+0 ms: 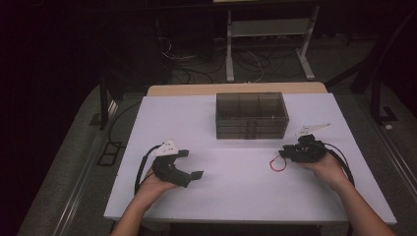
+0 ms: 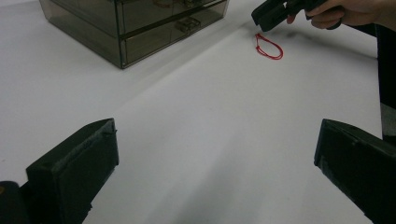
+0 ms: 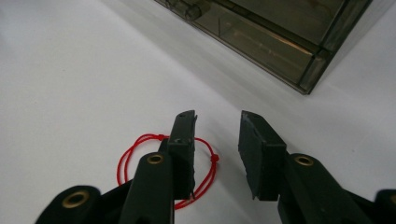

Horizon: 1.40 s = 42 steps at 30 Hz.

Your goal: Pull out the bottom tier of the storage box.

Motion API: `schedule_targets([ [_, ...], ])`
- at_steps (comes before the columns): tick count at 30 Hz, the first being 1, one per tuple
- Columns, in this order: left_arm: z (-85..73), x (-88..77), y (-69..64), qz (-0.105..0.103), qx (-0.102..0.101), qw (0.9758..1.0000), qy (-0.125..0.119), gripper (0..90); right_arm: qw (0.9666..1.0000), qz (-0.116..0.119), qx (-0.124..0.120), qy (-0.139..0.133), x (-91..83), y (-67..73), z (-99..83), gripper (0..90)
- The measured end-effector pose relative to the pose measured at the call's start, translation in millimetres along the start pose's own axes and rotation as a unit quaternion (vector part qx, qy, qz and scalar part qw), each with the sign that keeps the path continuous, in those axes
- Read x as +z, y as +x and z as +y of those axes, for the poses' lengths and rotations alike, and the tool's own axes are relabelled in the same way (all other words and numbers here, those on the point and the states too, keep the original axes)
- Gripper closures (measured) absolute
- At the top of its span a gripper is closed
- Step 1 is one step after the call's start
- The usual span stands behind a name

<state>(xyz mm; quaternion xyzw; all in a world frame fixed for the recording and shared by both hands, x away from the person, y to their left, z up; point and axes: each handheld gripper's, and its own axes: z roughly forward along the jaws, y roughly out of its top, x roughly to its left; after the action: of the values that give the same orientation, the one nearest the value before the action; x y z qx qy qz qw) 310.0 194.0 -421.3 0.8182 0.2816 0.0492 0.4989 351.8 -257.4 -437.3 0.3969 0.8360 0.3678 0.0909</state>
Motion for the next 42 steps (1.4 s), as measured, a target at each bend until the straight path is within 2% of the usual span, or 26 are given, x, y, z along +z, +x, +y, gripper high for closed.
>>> schedule_targets([
  [10,0.1,0.3,-0.2,0.0,0.0,1.0,0.0,0.0,1.0,-0.004,0.001,0.007,4.7,-1.7,-4.4,72.9],
  [25,0.0,0.5,-0.5,0.0,0.001,1.0,0.001,0.0,0.9998,-0.003,-0.011,0.019,10.2,0.8,-5.6,78.7],
  [32,0.0,0.6,-0.3,0.0,0.001,1.0,0.001,0.0,0.9996,-0.008,-0.017,0.022,10.3,1.4,-5.6,84.8],
  [42,0.1,0.4,-0.3,0.0,0.001,1.0,0.0,0.0,0.9993,-0.015,-0.023,0.024,10.3,3.0,-5.1,86.0],
])
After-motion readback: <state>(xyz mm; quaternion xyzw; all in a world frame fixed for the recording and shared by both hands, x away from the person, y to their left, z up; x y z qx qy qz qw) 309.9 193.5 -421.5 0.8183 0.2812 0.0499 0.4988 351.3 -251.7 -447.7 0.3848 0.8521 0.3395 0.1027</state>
